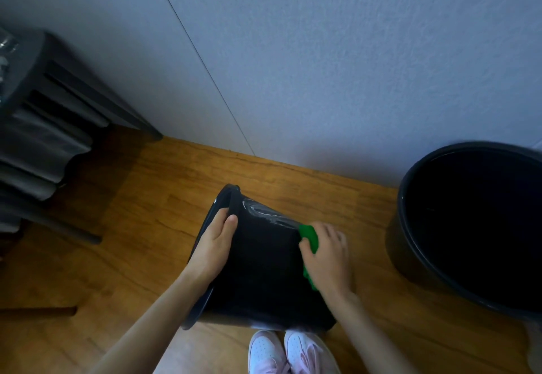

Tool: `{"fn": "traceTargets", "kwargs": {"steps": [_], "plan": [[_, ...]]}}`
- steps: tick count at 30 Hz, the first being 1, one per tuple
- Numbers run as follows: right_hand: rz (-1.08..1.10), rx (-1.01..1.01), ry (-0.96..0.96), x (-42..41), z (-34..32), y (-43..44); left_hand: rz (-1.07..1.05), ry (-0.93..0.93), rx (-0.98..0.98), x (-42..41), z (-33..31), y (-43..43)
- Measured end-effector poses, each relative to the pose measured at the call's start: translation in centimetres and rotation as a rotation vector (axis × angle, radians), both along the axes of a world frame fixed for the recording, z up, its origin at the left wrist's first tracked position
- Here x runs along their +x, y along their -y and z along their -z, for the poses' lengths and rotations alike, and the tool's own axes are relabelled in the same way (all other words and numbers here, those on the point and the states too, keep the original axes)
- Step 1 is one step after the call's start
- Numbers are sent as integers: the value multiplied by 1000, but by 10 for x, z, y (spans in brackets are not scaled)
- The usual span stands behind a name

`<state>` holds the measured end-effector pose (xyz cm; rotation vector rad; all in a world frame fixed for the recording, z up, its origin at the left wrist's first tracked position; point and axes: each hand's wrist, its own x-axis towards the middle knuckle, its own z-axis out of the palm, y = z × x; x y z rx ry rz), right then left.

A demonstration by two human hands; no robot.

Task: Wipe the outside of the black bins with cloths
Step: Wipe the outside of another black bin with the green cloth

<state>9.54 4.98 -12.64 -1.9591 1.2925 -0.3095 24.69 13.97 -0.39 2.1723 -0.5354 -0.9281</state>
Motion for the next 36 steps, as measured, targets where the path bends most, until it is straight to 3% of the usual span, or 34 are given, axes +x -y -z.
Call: {"fn": "traceTargets", "kwargs": {"steps": [7, 9, 14, 16, 29, 32, 36], "plan": [[-155, -230, 215, 52, -52, -23, 29, 71, -27, 0, 3, -4], [-176, -139, 206, 50, -34, -4, 26, 72, -10, 2, 3, -5], [-15, 143, -119, -2, 41, 44, 54, 75, -1, 2, 1, -7], [27, 186, -132, -24, 55, 41, 88, 68, -2, 1, 1, -4], [-23, -292, 245, 32, -29, -21, 107, 78, -80, -9, -5, 2], [-36, -215, 184, 23, -1, 3, 81, 71, -51, -2, -5, -2], [88, 66, -89, -18, 52, 34, 36, 58, -28, 6, -4, -10]]}}
